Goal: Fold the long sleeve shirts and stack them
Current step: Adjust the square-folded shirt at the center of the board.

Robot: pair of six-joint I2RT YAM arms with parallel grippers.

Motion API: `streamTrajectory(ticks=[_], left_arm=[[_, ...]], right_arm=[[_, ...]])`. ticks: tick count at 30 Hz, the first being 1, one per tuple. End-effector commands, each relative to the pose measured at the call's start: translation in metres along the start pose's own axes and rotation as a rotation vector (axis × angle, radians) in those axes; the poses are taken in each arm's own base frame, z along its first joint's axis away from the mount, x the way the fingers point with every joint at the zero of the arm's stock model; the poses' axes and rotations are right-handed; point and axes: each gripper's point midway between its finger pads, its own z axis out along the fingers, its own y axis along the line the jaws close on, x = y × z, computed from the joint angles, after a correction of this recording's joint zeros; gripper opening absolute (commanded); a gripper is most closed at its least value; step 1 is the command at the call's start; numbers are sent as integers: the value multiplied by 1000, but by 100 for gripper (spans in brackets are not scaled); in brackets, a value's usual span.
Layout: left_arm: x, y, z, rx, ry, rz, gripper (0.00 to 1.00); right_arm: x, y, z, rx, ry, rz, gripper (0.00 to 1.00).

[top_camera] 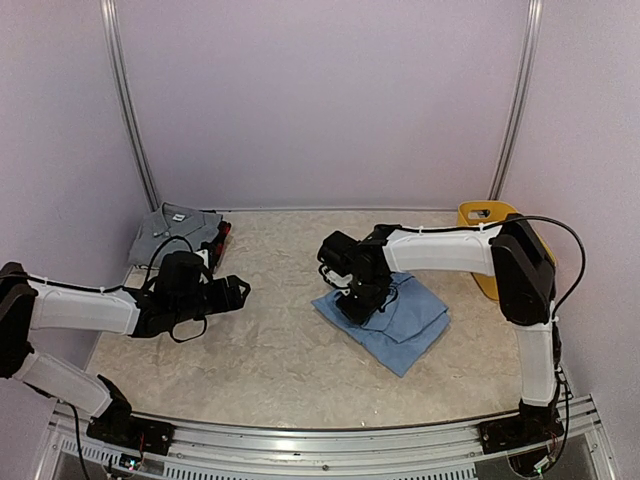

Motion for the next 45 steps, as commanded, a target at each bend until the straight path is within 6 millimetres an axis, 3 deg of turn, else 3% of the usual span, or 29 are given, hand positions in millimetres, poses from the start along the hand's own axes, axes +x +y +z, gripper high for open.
streamTrajectory(ticks=[1, 9, 12, 18, 29, 37, 45], left_arm=[[0, 1, 1, 5, -6, -10, 76], [2, 2, 1, 6, -1, -11, 76], [3, 2, 2, 5, 1, -8, 76], [3, 2, 2, 6, 2, -6, 76], [4, 0, 4, 18, 5, -9, 76], [5, -2, 7, 31, 13, -11, 76], [11, 0, 9, 29, 27, -18, 76]], right_arm=[[10, -8, 9, 46, 35, -4, 33], [23, -15, 22, 97, 78, -24, 38], [21, -14, 19, 91, 69, -21, 28], [8, -11, -7, 43, 1, -1, 0], [17, -18, -51, 10, -51, 20, 0], [38, -18, -67, -21, -35, 5, 0], [63, -5, -71, -73, 5, -30, 0]])
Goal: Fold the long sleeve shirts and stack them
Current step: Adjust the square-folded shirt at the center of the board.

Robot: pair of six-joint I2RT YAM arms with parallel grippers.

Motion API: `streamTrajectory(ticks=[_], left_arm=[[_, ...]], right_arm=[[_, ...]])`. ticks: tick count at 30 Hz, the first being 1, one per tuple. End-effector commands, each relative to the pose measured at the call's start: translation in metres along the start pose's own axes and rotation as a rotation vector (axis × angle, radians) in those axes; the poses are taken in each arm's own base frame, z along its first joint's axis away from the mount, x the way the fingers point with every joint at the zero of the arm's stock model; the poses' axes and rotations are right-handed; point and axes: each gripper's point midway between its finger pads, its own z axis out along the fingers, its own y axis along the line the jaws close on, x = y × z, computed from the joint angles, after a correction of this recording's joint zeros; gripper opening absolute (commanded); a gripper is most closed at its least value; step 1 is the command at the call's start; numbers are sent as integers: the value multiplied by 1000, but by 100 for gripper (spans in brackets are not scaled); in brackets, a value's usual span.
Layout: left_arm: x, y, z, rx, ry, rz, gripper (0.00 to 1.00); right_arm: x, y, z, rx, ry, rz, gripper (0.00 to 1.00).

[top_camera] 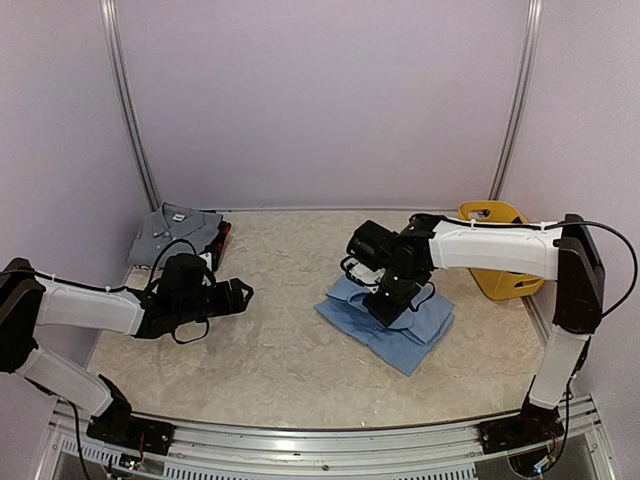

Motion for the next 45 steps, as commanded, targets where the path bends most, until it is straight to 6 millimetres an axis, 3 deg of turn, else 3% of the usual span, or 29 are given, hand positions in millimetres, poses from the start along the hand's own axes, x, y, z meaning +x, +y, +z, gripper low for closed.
streamTrajectory(ticks=[1, 10, 12, 14, 17, 20, 28, 31, 35, 39, 45], left_arm=[[2, 1, 3, 10, 1, -14, 76], [5, 0, 6, 16, 10, -16, 76], [5, -1, 7, 17, 13, -16, 76], [6, 0, 8, 15, 14, -16, 77], [6, 0, 8, 13, 14, -13, 77], [6, 1, 8, 11, 14, -13, 77], [9, 0, 11, 19, 23, -14, 77], [9, 0, 11, 16, 26, -3, 77], [2, 5, 6, -22, 7, 13, 83], [-14, 7, -8, -47, -36, 13, 99], [-46, 8, -27, -20, -94, -49, 99]], right_arm=[[20, 10, -10, -43, 26, -17, 0], [41, 35, 22, -114, 52, 3, 0], [47, 42, 32, -128, 69, 3, 4], [54, 48, 41, -140, 90, 2, 10], [56, 55, 45, -156, 92, 9, 37], [50, 65, 38, -203, 55, 19, 52], [50, 90, 33, -349, 9, 55, 66], [43, 85, 24, -334, -27, 73, 68], [20, 77, -8, -331, -144, 93, 74], [2, 68, -38, -363, -251, 112, 88], [-21, 22, -44, -327, -340, 202, 93]])
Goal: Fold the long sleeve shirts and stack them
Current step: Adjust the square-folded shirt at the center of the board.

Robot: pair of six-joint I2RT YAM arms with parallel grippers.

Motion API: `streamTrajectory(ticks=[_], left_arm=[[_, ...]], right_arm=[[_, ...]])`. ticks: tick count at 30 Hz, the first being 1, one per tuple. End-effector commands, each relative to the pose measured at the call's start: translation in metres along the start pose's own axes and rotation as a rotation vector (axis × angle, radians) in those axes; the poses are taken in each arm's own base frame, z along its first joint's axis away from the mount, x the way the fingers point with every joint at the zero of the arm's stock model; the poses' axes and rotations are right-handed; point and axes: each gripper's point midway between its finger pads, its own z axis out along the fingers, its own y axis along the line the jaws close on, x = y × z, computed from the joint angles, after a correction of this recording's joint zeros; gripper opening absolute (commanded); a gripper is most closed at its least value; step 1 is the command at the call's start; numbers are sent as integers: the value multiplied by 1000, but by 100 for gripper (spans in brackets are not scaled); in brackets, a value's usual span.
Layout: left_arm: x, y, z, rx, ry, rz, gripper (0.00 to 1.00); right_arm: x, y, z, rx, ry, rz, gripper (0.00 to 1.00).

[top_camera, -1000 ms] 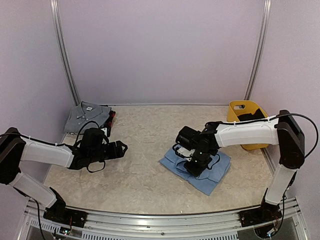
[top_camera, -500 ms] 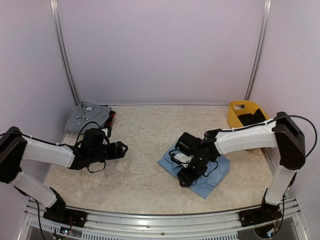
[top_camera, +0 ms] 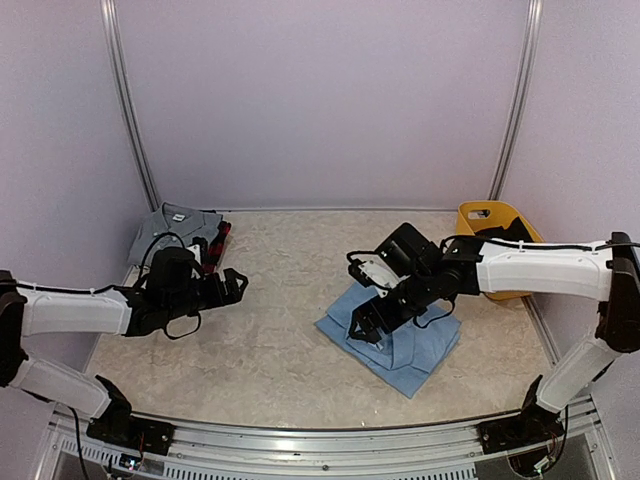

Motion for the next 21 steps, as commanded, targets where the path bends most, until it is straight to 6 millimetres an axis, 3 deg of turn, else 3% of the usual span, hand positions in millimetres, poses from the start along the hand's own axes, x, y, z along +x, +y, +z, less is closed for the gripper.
streamTrajectory(ticks=[1, 4, 7, 13, 21], left_arm=[[-31, 3, -11, 7, -44, -51, 99], [-45, 5, -17, 39, -50, -98, 99], [-60, 8, -24, 62, -66, -127, 99], [-91, 29, -39, 80, -120, -216, 99], [-116, 81, -39, 2, -163, -314, 99]], right_arm=[[-37, -32, -11, 39, -116, 44, 93], [-55, -54, -2, 62, -141, 47, 93], [-67, -68, 18, 56, -133, 34, 91], [-81, -77, 52, -11, -126, 38, 91], [-69, -105, 83, -21, -90, 115, 90]])
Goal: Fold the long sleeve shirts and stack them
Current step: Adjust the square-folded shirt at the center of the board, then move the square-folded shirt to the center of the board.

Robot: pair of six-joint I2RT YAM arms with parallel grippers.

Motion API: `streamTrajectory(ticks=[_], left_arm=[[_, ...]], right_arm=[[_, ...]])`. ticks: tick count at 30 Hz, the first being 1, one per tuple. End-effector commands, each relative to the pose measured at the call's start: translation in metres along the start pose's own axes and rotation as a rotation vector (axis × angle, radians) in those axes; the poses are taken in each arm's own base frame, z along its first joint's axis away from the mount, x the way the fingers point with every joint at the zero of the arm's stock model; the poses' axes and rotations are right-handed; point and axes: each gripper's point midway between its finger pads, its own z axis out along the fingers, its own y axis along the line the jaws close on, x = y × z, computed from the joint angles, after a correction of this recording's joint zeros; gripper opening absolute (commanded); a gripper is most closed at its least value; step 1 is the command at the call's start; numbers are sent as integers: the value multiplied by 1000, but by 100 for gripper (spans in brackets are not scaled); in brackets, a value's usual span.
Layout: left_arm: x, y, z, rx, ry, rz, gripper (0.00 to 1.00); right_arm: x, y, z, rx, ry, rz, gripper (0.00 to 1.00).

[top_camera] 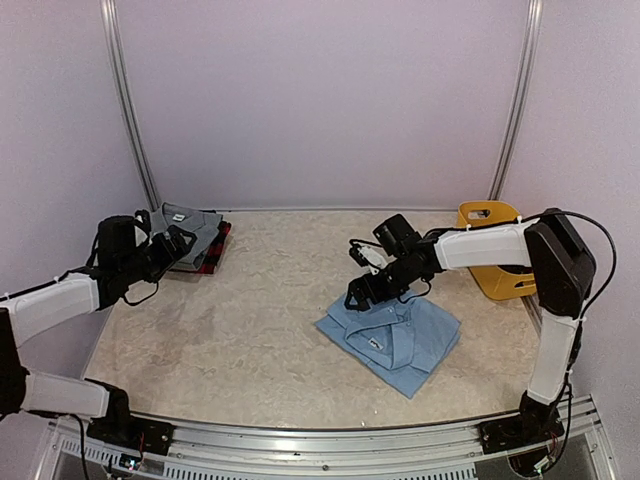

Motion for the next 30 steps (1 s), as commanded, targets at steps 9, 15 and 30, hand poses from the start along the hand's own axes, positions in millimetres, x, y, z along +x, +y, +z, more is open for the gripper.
streamTrajectory(ticks=[9, 15, 30], left_arm=[[-34, 38, 26, -83, -37, -109, 99], [-38, 54, 44, -80, -31, -176, 99], [-147, 110, 107, -172, -155, -120, 99]], right_arm=[[8, -83, -4, 97, -37, 214, 89], [-2, -100, -26, 140, -106, 232, 89], [-26, -52, -75, -4, -264, 132, 87]])
